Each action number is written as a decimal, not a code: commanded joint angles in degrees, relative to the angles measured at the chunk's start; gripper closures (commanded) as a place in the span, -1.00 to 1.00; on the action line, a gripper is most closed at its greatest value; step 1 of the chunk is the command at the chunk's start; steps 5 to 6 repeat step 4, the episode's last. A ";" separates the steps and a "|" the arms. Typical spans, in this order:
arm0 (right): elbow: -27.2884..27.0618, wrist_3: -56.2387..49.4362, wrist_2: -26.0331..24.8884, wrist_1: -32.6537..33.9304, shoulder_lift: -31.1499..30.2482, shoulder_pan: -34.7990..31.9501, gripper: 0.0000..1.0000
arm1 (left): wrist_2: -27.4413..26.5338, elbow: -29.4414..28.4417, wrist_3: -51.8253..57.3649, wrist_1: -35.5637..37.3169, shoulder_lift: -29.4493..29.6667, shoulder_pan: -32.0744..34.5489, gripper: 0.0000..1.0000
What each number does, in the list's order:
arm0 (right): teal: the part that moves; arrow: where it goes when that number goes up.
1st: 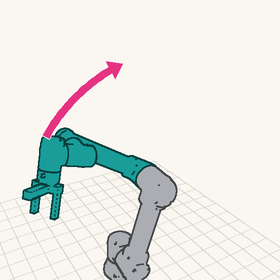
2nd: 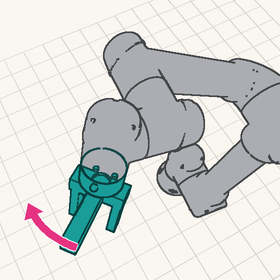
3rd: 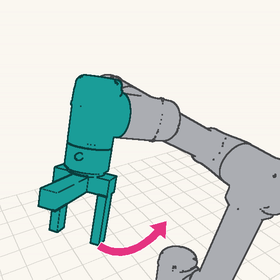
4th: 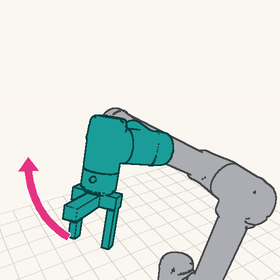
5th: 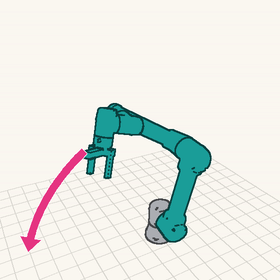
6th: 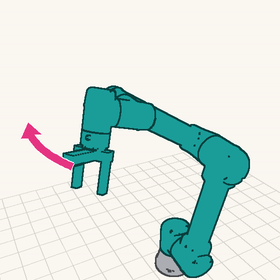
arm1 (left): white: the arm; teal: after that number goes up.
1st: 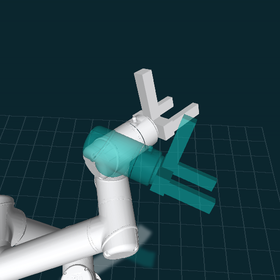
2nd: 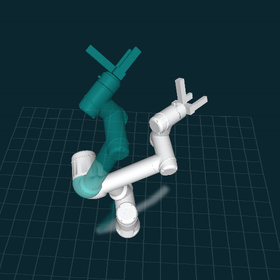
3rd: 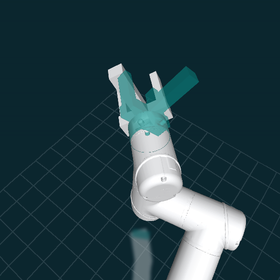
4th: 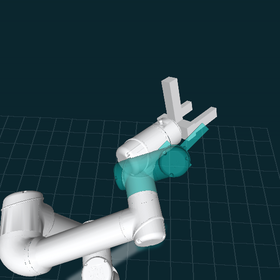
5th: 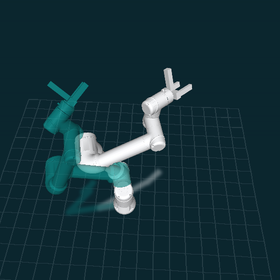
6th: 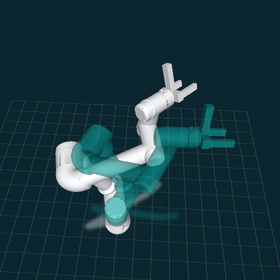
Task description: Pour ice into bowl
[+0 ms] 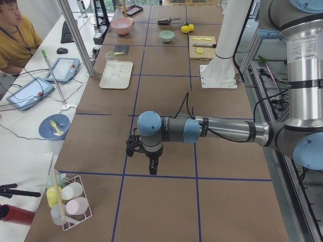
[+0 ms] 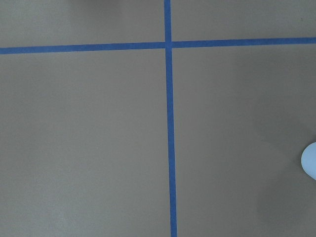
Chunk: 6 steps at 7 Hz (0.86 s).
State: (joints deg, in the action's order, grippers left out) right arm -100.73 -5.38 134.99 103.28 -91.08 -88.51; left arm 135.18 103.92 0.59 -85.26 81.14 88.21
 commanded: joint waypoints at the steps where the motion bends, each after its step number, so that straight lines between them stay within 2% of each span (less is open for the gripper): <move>1: -0.17 -0.07 -1.91 -0.19 -0.06 0.09 -1.00 | 0.00 -0.04 -0.07 -0.08 0.41 -0.06 -1.00; 3: 0.01 -0.16 -2.71 -4.11 -0.23 0.88 -1.00 | 0.00 -0.48 0.02 -0.43 0.77 -0.15 -1.00; 6: 0.01 -0.25 -2.72 -4.23 -0.41 0.97 -1.00 | 0.00 -0.65 -0.06 -0.43 0.86 -0.15 -1.00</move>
